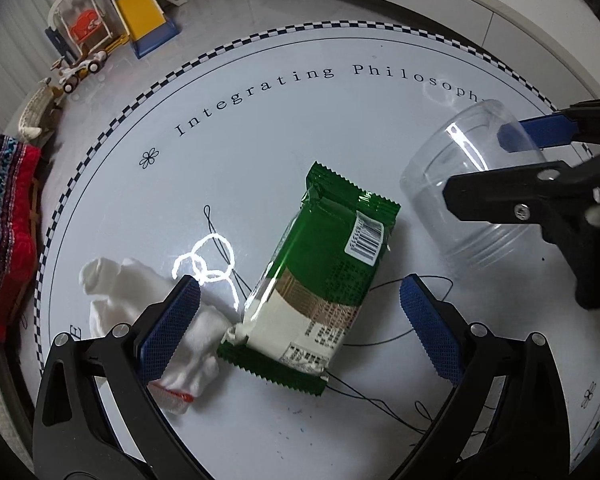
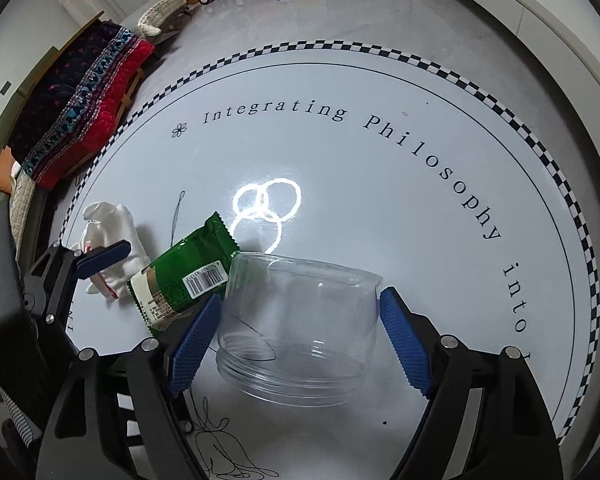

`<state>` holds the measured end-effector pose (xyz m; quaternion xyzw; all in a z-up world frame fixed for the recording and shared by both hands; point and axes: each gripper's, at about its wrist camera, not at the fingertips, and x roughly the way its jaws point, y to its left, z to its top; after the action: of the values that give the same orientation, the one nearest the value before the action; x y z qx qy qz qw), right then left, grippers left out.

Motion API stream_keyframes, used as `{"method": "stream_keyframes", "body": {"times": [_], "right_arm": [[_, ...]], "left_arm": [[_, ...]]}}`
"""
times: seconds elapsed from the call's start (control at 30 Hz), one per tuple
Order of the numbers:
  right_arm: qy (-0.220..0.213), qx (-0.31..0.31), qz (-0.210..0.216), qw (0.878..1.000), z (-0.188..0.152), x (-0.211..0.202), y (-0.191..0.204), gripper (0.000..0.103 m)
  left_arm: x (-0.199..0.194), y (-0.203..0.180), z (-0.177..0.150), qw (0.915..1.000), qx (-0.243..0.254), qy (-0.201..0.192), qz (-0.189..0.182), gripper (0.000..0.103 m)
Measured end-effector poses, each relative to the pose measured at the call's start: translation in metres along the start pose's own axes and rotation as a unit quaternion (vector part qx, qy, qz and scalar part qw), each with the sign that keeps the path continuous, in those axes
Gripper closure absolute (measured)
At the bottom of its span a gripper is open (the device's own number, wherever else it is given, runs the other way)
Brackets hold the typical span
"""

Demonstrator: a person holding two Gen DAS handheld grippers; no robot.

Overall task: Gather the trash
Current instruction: 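Grasp the green snack packet with the left tool while the right tool grasps the clear jar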

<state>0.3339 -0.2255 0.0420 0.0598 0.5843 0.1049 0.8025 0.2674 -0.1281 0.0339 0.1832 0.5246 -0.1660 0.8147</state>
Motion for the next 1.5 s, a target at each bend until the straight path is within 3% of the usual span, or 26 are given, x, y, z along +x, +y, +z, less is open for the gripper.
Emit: {"method": "stream_keyframes", "body": {"times": [0.17, 0.23, 0.27, 0.4, 0.9, 1.2, 1.5], "right_arm": [[-0.013, 0.016, 0.017, 1.0, -0.01, -0.01, -0.017, 0.022], [-0.014, 0.018, 0.021, 1.0, -0.014, -0.013, -0.02, 0.022], [-0.015, 0.019, 0.024, 0.999, -0.015, -0.015, -0.021, 0.022], [-0.02, 0.019, 0.029, 0.999, -0.021, -0.025, -0.021, 0.022], [-0.056, -0.002, 0.041, 0.998, -0.075, -0.092, 0.012, 0.022], [-0.065, -0.05, 0.059, 0.995, -0.124, -0.122, 0.069, 0.022], [-0.058, -0.117, 0.086, 0.988, -0.168, -0.135, 0.151, 0.022]], "left_arm": [[0.015, 0.0, 0.005, 0.9999, 0.01, 0.01, -0.008, 0.008], [0.02, -0.003, 0.002, 0.9997, 0.013, 0.02, -0.009, 0.032], [0.019, -0.002, 0.0, 0.9998, 0.004, 0.013, -0.016, 0.038], [0.012, 0.002, -0.008, 0.9992, -0.024, 0.011, -0.03, 0.045], [-0.059, -0.01, -0.073, 0.9955, -0.081, -0.015, -0.047, 0.047], [-0.118, 0.009, -0.134, 0.9898, -0.132, -0.042, -0.036, 0.047], [-0.154, 0.045, -0.202, 0.9801, -0.191, -0.055, -0.002, 0.047]]}}
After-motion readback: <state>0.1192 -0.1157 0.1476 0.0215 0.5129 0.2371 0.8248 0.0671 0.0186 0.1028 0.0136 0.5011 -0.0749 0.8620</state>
